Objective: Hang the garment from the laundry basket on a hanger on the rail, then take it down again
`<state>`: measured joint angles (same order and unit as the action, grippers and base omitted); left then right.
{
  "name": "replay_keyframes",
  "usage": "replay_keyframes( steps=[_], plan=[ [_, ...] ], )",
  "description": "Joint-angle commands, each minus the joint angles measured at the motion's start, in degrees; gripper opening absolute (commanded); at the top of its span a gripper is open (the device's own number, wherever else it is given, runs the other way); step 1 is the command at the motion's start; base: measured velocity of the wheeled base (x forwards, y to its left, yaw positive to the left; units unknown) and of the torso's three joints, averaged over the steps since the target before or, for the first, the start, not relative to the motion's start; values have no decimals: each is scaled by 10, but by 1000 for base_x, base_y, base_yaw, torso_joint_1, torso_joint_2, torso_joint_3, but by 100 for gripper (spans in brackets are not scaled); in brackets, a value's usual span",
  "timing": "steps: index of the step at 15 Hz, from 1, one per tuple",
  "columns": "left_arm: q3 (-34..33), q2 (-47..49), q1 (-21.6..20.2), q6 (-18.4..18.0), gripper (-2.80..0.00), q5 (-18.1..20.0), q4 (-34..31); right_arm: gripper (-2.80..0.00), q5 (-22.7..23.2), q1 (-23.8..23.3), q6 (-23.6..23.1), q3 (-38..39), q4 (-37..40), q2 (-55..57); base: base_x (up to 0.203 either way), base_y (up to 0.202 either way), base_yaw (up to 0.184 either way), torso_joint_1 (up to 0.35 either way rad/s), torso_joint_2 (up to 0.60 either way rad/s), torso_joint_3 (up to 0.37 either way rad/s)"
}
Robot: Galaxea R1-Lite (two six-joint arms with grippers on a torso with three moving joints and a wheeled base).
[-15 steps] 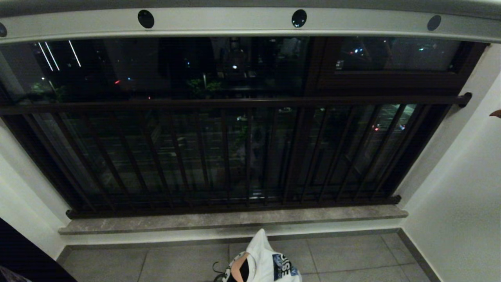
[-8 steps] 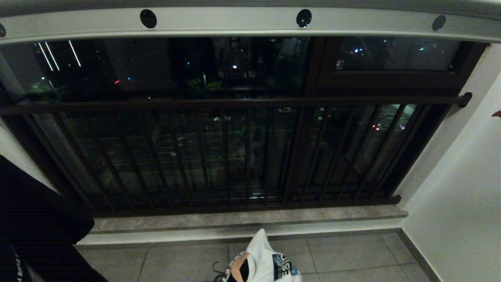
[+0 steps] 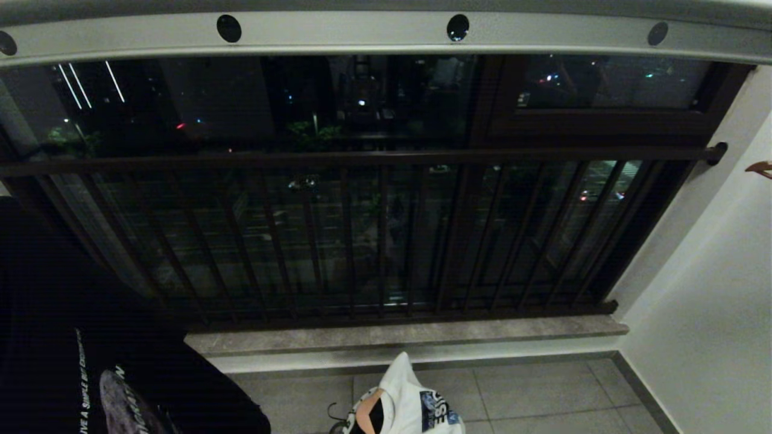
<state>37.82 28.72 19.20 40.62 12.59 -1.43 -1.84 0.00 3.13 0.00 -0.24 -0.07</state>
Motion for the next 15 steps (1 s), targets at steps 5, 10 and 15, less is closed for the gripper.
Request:
replay_keyframes(
  steps=[5, 10, 15],
  plan=[
    [0, 98, 8, -1, -280, 106, 74, -280, 0, 0, 0, 0, 0, 1, 0, 0, 0, 0, 0, 0],
    [-2, 191, 7, -4, -280, 170, 151, -280, 0, 0, 0, 0, 0, 1, 0, 0, 0, 0, 0, 0],
    [-2, 267, -17, -24, -280, 169, 204, -280, 0, 0, 0, 0, 0, 1, 0, 0, 0, 0, 0, 0]
  ],
)
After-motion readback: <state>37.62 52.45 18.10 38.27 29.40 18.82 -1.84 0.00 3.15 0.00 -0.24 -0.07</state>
